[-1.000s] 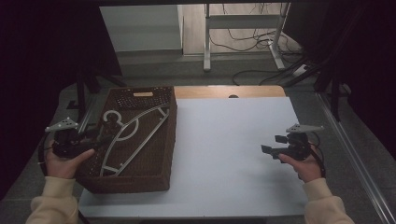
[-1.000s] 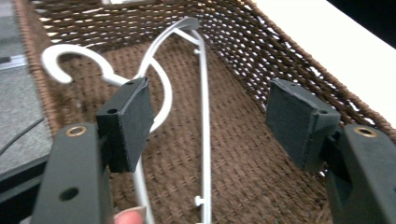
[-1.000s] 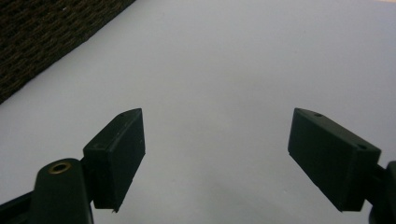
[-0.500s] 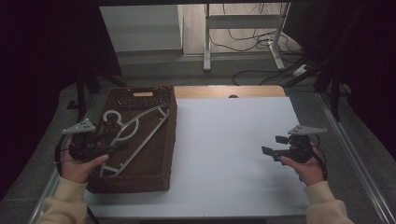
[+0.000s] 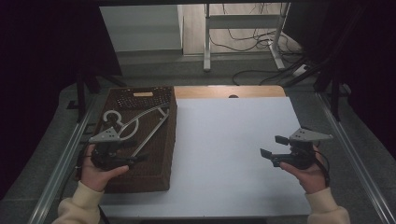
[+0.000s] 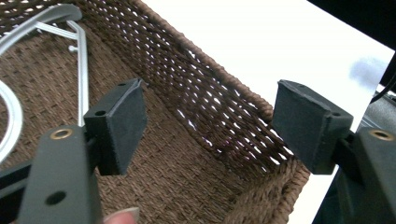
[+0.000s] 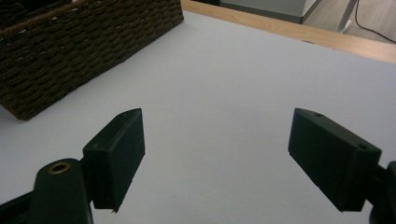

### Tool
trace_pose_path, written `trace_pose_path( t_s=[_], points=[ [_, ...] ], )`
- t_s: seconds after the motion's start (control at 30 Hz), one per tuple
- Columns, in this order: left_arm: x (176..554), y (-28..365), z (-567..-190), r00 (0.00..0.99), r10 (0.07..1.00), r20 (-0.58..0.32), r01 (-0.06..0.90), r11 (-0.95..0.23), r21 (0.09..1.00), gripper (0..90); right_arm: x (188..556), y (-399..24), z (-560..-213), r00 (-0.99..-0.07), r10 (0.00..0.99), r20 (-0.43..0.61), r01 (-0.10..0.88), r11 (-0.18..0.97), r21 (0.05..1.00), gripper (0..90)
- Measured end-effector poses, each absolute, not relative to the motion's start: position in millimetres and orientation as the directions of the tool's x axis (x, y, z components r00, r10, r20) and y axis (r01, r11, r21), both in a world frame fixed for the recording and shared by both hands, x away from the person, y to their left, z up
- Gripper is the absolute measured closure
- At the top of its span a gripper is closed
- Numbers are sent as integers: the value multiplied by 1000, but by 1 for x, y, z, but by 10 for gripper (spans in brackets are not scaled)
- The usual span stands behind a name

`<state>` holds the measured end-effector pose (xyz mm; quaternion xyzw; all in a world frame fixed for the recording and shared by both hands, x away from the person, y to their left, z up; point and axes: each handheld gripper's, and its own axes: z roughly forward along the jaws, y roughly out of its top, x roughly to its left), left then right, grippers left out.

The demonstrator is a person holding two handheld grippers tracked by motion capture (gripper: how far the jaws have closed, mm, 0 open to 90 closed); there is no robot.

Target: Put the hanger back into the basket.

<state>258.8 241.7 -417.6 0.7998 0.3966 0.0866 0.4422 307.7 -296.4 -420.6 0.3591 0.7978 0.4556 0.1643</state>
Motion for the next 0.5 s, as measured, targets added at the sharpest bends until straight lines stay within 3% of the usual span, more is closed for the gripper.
trace_pose_path(
  t_s=[0.5],
  points=[
    [263,240,-423,658,720,-221,574,-290,766,226,300,-292,-425,-692,721,30,404,353,844,178]
  ],
)
